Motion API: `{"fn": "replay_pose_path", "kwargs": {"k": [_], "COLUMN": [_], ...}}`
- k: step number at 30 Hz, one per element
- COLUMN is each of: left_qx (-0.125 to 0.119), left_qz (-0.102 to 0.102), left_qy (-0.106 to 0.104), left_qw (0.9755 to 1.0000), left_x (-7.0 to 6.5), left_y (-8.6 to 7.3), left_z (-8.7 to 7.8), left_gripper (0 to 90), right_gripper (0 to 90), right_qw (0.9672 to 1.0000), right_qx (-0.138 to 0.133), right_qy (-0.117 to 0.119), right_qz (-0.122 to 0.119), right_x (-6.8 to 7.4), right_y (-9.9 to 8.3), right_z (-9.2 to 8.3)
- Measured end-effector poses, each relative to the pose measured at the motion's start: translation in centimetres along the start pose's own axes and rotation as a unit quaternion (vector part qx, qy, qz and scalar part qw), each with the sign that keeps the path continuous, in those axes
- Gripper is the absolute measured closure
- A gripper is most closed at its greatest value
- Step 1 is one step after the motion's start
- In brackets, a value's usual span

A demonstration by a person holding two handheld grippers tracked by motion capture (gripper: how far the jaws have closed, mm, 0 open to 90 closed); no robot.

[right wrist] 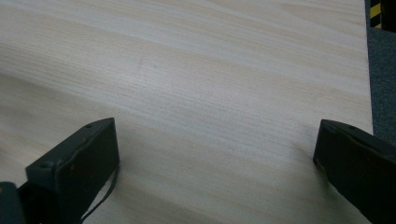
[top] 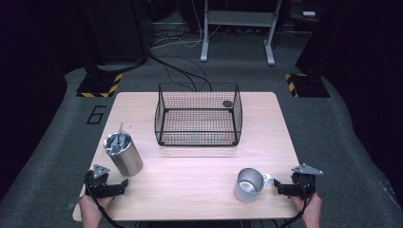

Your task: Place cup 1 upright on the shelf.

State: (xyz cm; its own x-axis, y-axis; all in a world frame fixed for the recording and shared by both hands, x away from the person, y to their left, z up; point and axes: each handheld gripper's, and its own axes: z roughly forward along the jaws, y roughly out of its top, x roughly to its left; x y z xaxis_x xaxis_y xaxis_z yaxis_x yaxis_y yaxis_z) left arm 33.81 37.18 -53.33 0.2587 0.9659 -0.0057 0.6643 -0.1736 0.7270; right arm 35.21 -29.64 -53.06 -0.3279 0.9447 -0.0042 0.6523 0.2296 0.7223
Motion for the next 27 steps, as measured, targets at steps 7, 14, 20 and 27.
{"fn": "replay_pose_path", "kwargs": {"k": [7,14,20,27], "left_qx": [0.001,0.001,0.000,0.000], "left_qz": [0.002,0.002,0.001,0.002], "left_qy": [0.001,0.001,0.001,-0.002], "left_qw": [1.0000,1.0000,1.0000,1.0000], "left_x": [0.04,0.04,0.04,0.03], "left_y": [0.01,0.01,0.03,0.04], "left_z": [-0.02,-0.02,0.02,0.00], "left_gripper": [0.0,0.1,0.0,0.0], "right_gripper": [0.0,0.0,0.0,0.0], "right_qw": [1.0000,1.0000,1.0000,1.0000], "right_qx": [0.001,0.001,0.001,0.003], "right_qy": [0.000,-0.002,-0.001,0.000], "right_qz": [0.002,0.006,0.001,0.000], "right_x": [0.02,0.07,0.04,0.03], "right_y": [-0.01,-0.03,-0.01,0.00], "right_z": [-0.02,-0.05,-0.04,-0.04]}}
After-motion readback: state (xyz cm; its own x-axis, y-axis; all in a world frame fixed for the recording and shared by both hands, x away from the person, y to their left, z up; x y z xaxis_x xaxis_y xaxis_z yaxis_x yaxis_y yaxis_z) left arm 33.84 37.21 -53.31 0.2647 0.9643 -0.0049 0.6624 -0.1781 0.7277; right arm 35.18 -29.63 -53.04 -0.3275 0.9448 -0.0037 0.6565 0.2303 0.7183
